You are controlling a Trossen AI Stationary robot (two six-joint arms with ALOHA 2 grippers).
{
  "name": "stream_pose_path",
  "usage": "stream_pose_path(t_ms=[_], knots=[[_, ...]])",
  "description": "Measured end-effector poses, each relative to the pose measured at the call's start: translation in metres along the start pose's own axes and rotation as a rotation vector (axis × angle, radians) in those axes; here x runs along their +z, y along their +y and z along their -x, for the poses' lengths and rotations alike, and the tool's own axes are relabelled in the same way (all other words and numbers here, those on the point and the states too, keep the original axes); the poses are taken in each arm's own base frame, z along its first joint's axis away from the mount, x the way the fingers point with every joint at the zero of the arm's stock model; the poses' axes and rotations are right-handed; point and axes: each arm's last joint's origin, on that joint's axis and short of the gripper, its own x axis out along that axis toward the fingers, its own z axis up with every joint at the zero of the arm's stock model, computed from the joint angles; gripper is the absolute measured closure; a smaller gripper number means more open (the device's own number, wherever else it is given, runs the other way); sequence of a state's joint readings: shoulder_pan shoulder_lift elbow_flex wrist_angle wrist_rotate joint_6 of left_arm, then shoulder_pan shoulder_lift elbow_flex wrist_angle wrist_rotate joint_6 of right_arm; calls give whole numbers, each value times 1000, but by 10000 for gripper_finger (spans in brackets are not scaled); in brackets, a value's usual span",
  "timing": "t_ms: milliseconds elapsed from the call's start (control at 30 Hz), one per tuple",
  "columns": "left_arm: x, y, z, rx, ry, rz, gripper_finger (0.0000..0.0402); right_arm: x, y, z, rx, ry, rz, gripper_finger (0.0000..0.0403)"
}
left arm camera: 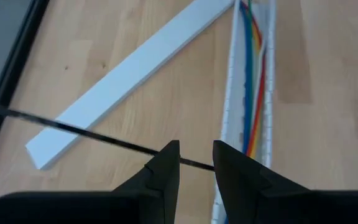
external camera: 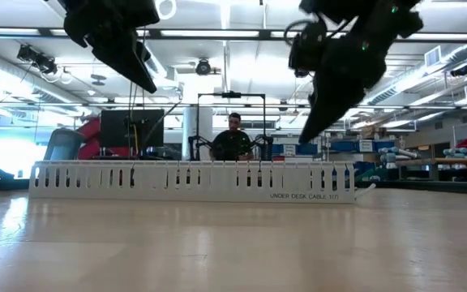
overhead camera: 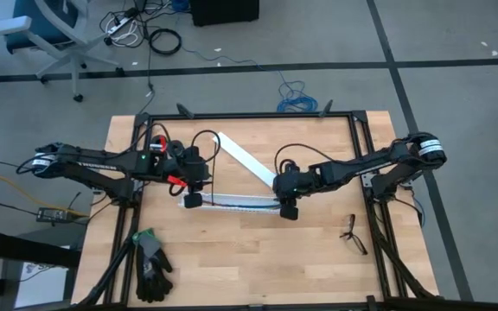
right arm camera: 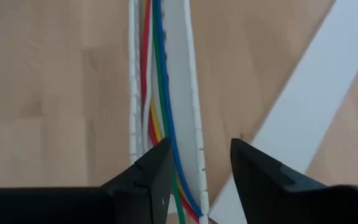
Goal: Ziptie cables
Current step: Adjust the white cable duct
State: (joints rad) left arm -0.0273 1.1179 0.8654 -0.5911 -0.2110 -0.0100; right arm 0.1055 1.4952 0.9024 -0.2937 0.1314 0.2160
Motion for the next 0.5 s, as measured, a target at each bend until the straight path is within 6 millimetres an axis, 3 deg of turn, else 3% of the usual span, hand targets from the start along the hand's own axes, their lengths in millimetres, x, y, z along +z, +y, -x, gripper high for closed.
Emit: stream_pose_path(t_ms=[233,400,500], knots=[[-9,0,0,13,91,32,294,2,0,41,18,-46,-164,267],[-18,1,1,19,177,50,294,-5,27,52,94,-43,-149,301],[-29,-1,-6,24,210,76,294,-14,51,55,94,-45,-113,352]])
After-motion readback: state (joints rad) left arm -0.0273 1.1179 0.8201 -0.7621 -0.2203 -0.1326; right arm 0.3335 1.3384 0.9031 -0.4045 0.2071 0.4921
